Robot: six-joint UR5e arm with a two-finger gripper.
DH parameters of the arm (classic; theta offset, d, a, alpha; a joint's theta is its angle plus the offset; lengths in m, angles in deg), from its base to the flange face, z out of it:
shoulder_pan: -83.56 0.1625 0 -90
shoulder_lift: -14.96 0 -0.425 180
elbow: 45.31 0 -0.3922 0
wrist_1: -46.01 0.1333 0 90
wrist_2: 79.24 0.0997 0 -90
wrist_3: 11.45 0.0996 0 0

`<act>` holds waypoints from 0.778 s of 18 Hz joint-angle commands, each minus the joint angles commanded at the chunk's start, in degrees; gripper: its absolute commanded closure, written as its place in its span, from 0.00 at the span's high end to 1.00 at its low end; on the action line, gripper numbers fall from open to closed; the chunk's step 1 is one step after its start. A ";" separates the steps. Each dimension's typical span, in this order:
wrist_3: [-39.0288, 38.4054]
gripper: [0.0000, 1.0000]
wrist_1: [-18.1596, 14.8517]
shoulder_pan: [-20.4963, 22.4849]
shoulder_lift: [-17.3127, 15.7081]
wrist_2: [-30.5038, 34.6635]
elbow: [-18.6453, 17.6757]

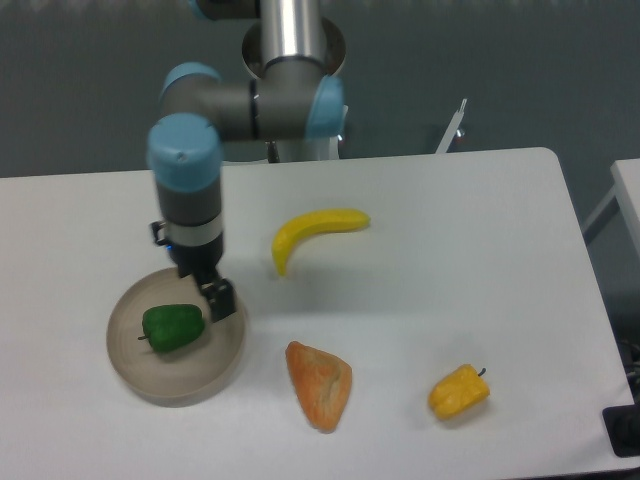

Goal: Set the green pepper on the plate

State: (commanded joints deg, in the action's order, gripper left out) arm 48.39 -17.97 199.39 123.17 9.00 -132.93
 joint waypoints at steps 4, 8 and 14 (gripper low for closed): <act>12.02 1.00 -6.22 7.38 -2.64 0.00 -0.71; 22.59 1.00 -8.70 13.89 -2.47 0.35 -0.54; 35.17 1.00 -8.88 19.17 -0.02 2.37 0.25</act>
State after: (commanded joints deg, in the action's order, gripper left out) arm 83.55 -26.85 218.56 123.15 11.37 -132.68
